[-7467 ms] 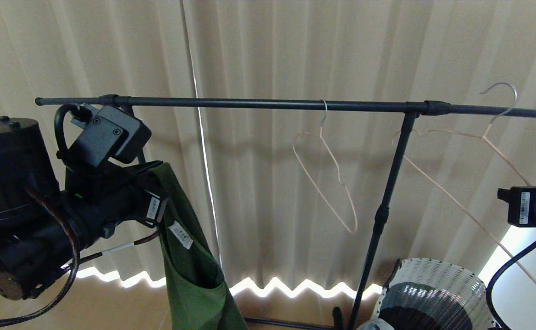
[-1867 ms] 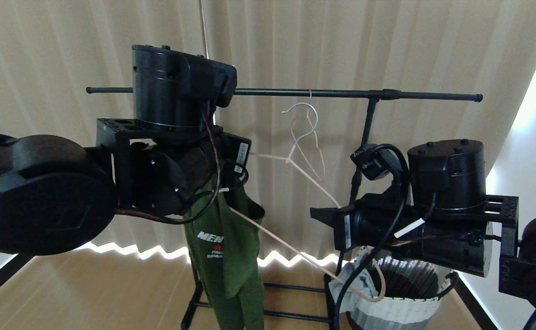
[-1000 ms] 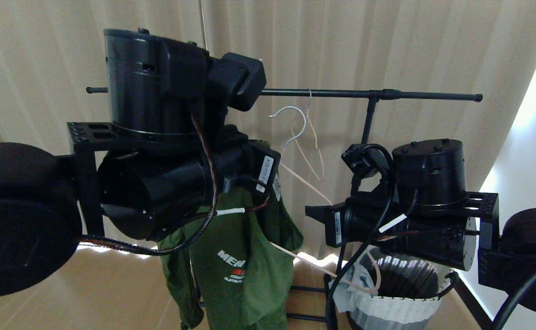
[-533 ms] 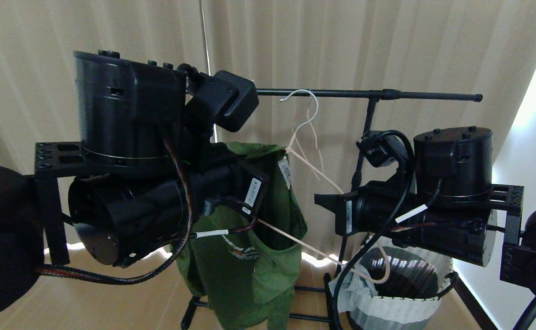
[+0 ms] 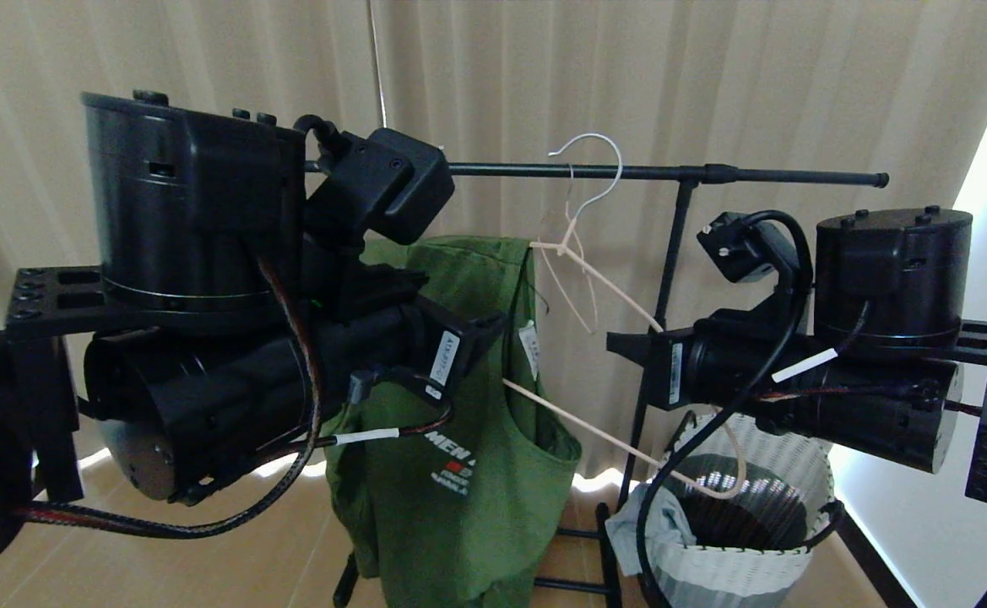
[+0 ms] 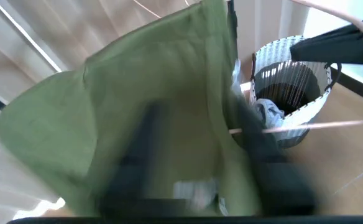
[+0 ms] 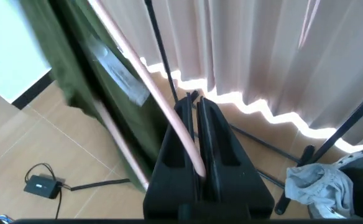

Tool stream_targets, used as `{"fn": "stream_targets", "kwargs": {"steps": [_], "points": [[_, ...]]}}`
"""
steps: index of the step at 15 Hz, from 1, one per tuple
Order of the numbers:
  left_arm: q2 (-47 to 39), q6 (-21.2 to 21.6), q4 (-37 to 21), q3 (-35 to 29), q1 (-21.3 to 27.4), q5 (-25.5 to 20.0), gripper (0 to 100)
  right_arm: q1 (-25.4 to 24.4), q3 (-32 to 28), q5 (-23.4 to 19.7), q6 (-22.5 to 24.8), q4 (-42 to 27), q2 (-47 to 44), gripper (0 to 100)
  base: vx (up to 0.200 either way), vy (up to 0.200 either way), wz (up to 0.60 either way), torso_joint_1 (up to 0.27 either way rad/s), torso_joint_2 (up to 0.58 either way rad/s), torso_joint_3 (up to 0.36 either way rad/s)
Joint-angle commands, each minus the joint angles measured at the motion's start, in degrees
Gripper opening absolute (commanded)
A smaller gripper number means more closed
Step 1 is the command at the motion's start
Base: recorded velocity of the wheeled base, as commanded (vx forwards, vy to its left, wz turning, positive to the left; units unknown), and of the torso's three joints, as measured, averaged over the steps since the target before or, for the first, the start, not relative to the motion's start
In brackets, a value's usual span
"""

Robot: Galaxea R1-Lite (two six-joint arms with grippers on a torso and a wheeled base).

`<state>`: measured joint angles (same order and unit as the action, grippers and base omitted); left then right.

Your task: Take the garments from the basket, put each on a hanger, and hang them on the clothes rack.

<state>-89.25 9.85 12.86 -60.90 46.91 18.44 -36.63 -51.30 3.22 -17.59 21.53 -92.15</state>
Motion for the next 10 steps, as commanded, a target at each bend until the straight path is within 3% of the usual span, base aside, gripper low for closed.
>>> {"fn": "stream_targets", "kwargs": {"steps": [1, 5, 8, 10], "points": [[1.01, 0.26, -0.03, 0.35, 0.02, 0.01, 100, 0.42, 0.06, -0.05, 0.98, 0.09, 1.09, 0, 0.0, 0.0, 0.0, 0.0, 0.0, 0.0], [3.73, 1.84, 0.06, 2.98, -0.5, 0.01, 100, 2.97, 0.67, -0.05, 4.58, 0.0, 2.85, 0, 0.0, 0.0, 0.0, 0.0, 0.0, 0.0], [8.39, 7.29, 0.06, 7.29, -3.93, 0.1, 100, 7.54, 4.54, -0.14, 10.82, 0.09, 6.1, 0, 0.0, 0.0, 0.0, 0.0, 0.0, 0.0], [9.79, 11.07, 0.23, 8.79, -5.25, 0.01, 100, 9.47, 6.47, -0.23, 12.14, 0.0, 7.51, 0, 0.0, 0.0, 0.0, 0.0, 0.0, 0.0]]}}
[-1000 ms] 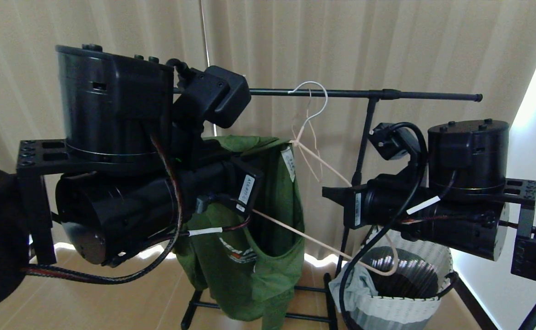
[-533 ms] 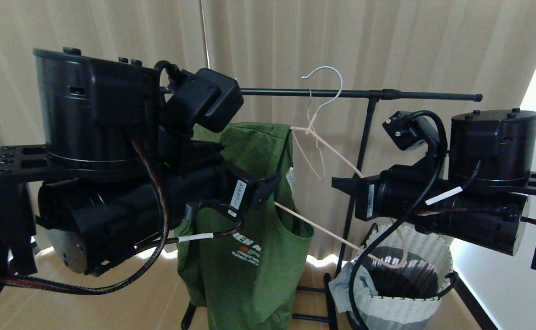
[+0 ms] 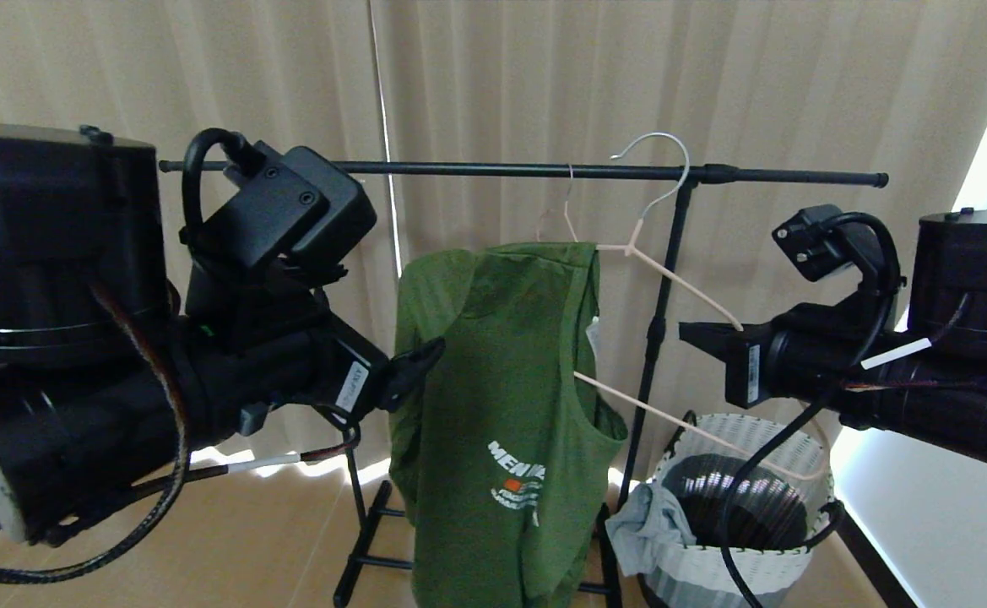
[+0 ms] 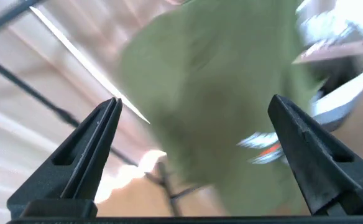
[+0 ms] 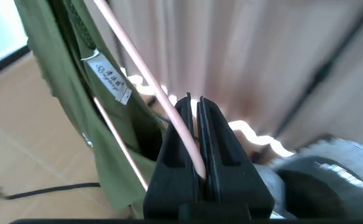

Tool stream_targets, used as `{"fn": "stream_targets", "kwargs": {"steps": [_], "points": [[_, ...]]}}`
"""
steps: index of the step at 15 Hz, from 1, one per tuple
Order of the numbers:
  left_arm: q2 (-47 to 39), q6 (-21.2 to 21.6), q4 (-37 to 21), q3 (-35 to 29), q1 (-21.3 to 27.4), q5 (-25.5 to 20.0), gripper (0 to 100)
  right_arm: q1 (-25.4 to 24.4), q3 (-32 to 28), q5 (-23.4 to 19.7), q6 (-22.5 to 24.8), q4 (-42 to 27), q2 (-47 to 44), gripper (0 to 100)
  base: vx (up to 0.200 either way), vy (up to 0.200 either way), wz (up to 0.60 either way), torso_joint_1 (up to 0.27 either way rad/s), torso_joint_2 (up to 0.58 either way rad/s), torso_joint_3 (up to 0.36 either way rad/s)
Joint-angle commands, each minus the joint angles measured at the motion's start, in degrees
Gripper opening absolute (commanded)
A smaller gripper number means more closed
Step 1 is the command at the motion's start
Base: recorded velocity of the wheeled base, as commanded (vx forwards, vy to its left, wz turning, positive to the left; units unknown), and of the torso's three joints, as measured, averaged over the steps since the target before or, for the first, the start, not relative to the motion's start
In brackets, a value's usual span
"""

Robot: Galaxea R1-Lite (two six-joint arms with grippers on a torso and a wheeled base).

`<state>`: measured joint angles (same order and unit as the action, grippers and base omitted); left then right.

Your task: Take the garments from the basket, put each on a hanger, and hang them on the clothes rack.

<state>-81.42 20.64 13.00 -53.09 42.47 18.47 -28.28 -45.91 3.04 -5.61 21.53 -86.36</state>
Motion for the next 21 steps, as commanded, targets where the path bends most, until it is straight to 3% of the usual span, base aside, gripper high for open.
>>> {"fn": "stream_targets", "kwargs": {"steps": [1, 2, 4, 6, 8, 13, 17, 21], "points": [[2.23, 0.98, 0.1, 1.23, -1.43, 0.08, 100, 1.48, 2.05, -0.05, 0.77, 0.09, 2.07, 0, 0.0, 0.0, 0.0, 0.0, 0.0, 0.0], [2.32, 1.25, 0.36, 1.32, -1.69, -0.01, 100, 1.74, 2.84, -0.14, 1.56, 0.09, 2.33, 0, 0.0, 0.0, 0.0, 0.0, 0.0, 0.0], [1.62, 2.04, 5.64, 1.15, -1.95, -3.44, 100, 3.76, 5.66, -0.4, 7.8, 1.85, 2.69, 0, 0.0, 0.0, 0.0, 0.0, 0.0, 0.0], [0.65, 7.93, 6.52, 1.32, -4.94, -7.13, 100, 4.55, 6.27, -1.01, 10.88, 2.82, 2.69, 0, 0.0, 0.0, 0.0, 0.0, 0.0, 0.0], [-0.41, 12.67, 6.69, 1.94, -6.35, -8.8, 100, 4.55, 6.01, -1.98, 10.97, 2.82, 2.95, 0, 0.0, 0.0, 0.0, 0.0, 0.0, 0.0], [-3.22, 13.55, 6.69, 0.62, -6.44, -17.24, 100, 4.29, 8.38, -5.23, 10.88, 2.99, 3.83, 0, 0.0, 0.0, 0.0, 0.0, 0.0, 0.0], [-7.96, 22.78, 6.69, -1.67, -7.84, -20.49, 100, 3.94, 6.53, -11.65, 10.88, 3.43, 2.95, 0, 0.0, 0.0, 0.0, 0.0, 0.0, 0.0], [-9.37, 23.57, 8.98, -2.02, -7.93, -22.86, 100, 0.77, 3.55, -13.32, 10.79, 3.34, 0.05, 0, 0.0, 0.0, 0.0, 0.0, 0.0, 0.0]]}}
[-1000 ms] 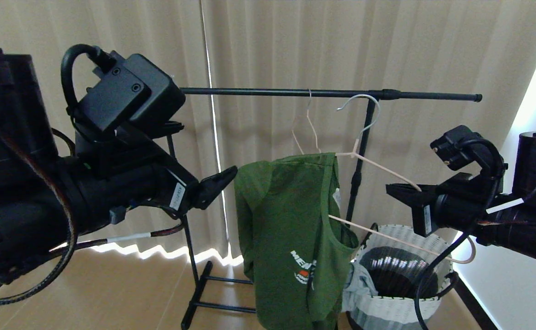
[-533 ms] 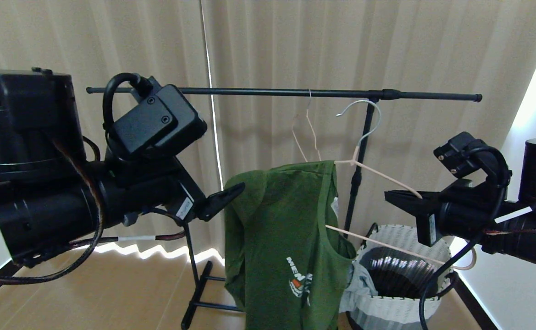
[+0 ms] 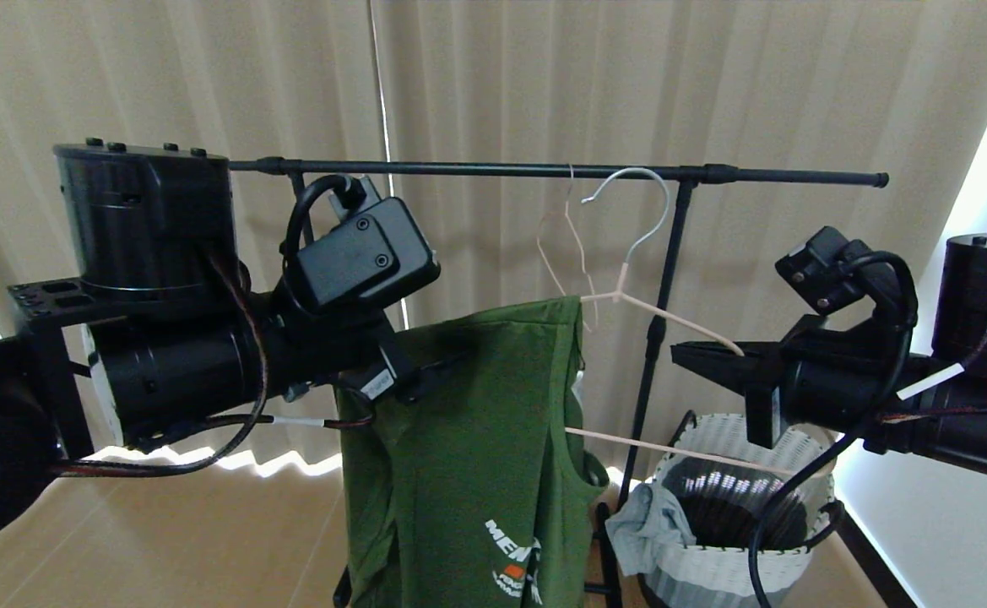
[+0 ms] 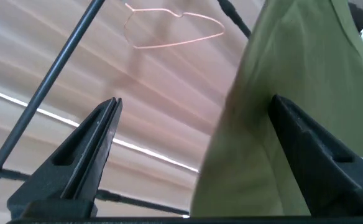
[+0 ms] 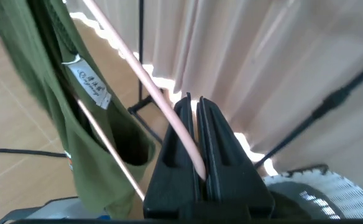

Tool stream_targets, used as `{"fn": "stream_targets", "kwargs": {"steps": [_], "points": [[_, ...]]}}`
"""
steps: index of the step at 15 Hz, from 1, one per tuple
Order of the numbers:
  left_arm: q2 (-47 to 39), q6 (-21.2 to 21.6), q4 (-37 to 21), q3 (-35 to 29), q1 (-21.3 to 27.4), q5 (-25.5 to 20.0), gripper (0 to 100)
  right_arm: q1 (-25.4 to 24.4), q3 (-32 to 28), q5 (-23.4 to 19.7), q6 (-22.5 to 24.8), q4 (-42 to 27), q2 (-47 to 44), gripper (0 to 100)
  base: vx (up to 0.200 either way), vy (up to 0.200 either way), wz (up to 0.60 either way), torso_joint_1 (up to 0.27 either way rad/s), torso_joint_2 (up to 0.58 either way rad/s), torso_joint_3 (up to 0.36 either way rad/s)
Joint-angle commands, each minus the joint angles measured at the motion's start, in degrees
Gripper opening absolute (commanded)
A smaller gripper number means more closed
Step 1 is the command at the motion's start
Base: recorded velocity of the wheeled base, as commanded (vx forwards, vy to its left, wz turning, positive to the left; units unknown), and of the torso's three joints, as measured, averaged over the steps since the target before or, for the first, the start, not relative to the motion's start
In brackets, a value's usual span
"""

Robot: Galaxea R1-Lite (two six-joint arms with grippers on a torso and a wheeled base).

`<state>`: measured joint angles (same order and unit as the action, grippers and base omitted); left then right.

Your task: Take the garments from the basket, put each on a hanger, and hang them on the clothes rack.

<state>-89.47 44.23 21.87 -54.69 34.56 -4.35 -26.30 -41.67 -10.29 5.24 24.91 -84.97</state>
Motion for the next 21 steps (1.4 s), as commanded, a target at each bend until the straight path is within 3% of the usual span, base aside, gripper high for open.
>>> {"fn": "stream_targets", "kwargs": {"steps": [1, 3, 10, 11, 21], "points": [[-1.85, 0.07, 1.16, -0.6, 0.07, -0.04, 100, -2.36, -0.87, 0.09, -0.06, 0.06, -1.78, 0, 0.0, 0.0, 0.0, 0.0, 0.0, 0.0], [-2.73, -0.02, 4.32, -0.24, 0.33, -0.04, 100, -3.15, -1.49, 0.18, 0.03, 0.06, -2.66, 0, 0.0, 0.0, 0.0, 0.0, 0.0, 0.0], [-3.43, 0.95, 4.5, 0.28, -0.02, 0.05, 100, -4.64, -1.57, 0.18, -0.14, 0.06, -2.39, 0, 0.0, 0.0, 0.0, 0.0, 0.0, 0.0], [-3.43, 0.95, 4.59, 1.07, -0.11, 0.05, 0, -4.82, -1.49, 0.18, -0.14, -0.03, -1.96, 0, 0.0, 0.0, 0.0, 0.0, 0.0, 0.0], [-3.43, 0.51, 7.05, 3.8, -0.11, 0.05, 0, -5.87, -1.05, 0.09, -0.32, 0.14, -1.34, 0, 0.0, 0.0, 0.0, 0.0, 0.0, 0.0]]}}
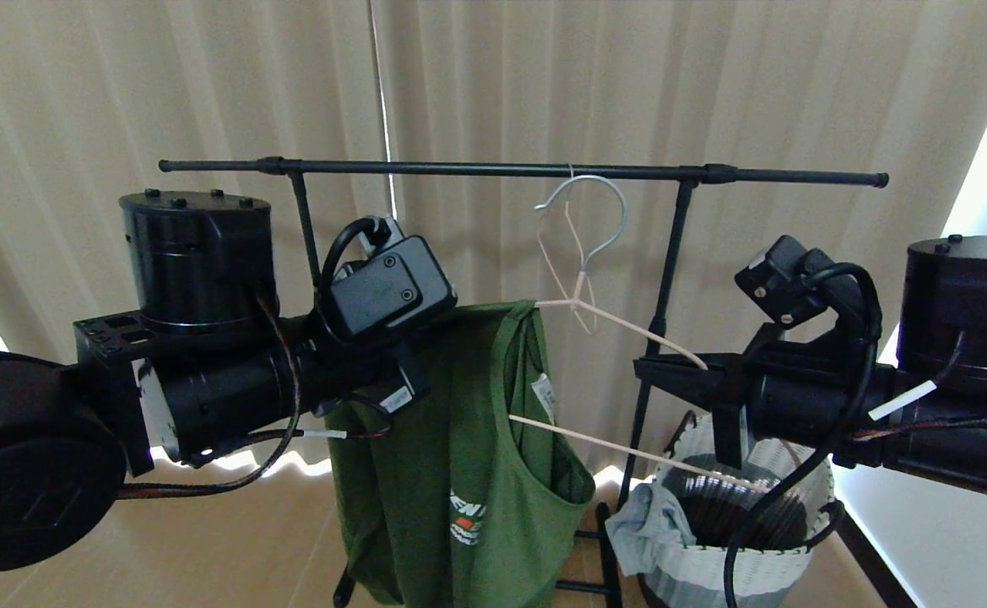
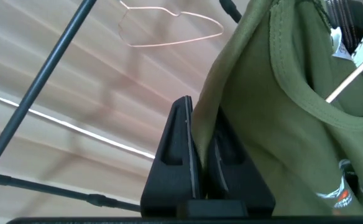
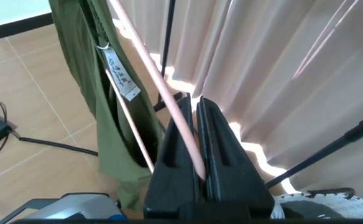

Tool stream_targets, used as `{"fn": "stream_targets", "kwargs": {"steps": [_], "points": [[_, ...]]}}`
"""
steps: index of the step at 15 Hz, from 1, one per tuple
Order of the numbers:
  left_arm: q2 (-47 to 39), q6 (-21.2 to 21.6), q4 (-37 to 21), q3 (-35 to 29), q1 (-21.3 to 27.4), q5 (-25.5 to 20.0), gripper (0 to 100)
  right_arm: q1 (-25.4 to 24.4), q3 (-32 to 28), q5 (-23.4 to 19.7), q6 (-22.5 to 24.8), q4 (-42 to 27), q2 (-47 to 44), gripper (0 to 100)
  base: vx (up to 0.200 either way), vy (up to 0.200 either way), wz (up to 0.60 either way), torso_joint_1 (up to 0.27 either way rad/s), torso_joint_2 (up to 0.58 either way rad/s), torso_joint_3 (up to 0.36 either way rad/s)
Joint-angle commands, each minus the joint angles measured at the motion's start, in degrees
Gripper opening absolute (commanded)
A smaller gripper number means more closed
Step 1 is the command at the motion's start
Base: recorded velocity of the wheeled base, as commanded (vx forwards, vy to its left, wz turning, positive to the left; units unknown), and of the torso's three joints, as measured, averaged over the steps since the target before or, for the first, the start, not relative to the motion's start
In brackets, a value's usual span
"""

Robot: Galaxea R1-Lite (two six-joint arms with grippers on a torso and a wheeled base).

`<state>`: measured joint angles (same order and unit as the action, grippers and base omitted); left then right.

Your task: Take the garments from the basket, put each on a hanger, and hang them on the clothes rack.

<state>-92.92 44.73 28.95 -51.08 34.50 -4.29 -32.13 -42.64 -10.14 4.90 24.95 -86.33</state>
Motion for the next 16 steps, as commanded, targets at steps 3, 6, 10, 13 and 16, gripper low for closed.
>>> {"fn": "stream_targets", "kwargs": {"steps": [3, 6, 10, 13, 16], "points": [[0.19, 0.01, 0.05, 0.28, -0.05, 0.16, 0, 0.05, -0.42, 0.12, 0.2, 0.09, 0.03, 0, 0.0, 0.0, 0.0, 0.0, 0.0, 0.0], [0.1, 0.01, -0.04, 0.37, -0.4, 0.86, 0, 0.05, -0.51, 0.12, 0.2, 0.01, -0.15, 100, 0.0, 0.0, 0.0, 0.0, 0.0, 0.0], [-0.07, -0.08, 0.05, 0.19, -1.1, 5.17, 0, 0.05, -0.16, 0.39, 0.2, 0.09, -0.06, 100, 0.0, 0.0, 0.0, 0.0, 0.0, 0.0], [-0.25, 0.18, -0.04, 0.19, -3.12, 10.71, 0, 1.2, 0.37, 1.0, 0.2, 0.01, 1.7, 100, 0.0, 0.0, 0.0, 0.0, 0.0, 0.0], [-0.6, 0.01, 0.05, 0.01, -4.09, 17.65, 0, 3.39, 2.74, 5.66, 0.46, -0.17, 4.77, 100, 0.0, 0.0, 0.0, 0.0, 0.0, 0.0]]}}
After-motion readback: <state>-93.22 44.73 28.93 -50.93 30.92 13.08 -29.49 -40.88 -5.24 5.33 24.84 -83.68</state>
